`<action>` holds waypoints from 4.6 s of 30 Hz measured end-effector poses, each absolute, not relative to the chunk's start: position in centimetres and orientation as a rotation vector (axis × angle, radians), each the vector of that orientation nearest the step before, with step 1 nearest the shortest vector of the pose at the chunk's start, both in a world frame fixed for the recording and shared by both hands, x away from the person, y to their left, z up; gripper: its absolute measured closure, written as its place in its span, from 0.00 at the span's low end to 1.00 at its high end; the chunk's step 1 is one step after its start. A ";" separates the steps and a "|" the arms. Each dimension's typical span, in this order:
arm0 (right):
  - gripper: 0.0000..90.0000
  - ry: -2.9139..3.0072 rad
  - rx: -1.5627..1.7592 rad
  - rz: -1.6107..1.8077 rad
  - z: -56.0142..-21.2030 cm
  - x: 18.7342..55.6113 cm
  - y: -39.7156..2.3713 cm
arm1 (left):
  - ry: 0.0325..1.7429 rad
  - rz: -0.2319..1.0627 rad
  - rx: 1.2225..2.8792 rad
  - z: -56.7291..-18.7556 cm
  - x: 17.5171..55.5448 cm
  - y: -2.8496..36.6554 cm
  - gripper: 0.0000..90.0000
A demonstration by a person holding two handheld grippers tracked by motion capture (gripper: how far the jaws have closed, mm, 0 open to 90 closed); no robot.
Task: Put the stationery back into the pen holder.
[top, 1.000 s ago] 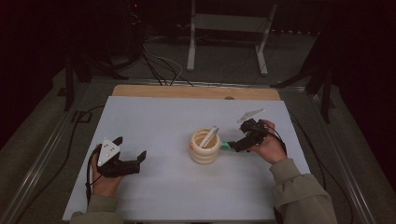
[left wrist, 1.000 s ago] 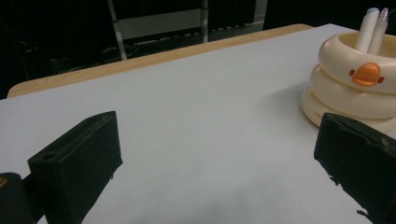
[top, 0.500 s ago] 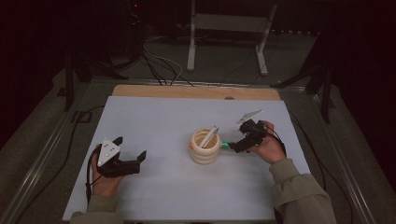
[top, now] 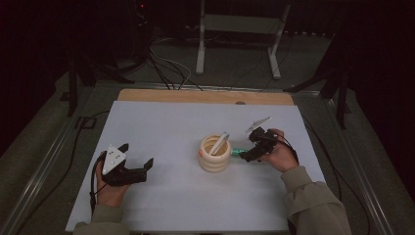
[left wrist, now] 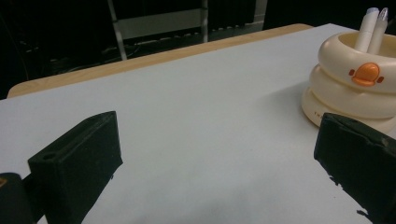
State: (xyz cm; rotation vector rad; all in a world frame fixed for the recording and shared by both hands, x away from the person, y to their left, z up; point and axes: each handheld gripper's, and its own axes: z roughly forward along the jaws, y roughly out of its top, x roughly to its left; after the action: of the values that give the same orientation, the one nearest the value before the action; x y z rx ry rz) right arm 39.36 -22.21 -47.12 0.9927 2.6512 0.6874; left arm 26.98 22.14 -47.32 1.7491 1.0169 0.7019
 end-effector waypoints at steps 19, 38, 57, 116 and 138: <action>0.72 2.751 0.919 0.543 -49.6 39.4 -22.4 | 1.015 0.700 1.754 -47.4 27.0 22.0 0.01; 0.73 2.763 0.998 0.519 -49.6 39.8 -22.3 | 1.016 0.697 1.756 -47.5 27.0 22.0 0.02; 0.73 2.734 1.049 0.531 -49.4 39.4 -22.8 | 1.016 0.700 1.756 -47.4 27.0 22.1 0.02; 0.73 2.672 1.063 0.636 -44.8 38.5 -24.2 | 1.015 0.697 1.757 -47.5 27.0 22.0 0.02; 0.73 2.652 1.035 0.656 -42.7 38.6 -24.1 | 1.015 0.698 1.755 -47.4 27.0 22.1 0.01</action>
State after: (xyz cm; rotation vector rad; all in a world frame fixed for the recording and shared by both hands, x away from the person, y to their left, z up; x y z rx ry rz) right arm 38.59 -24.07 -42.69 1.0349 2.6523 0.6559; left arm 26.96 22.06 -47.40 1.7552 1.0146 0.6981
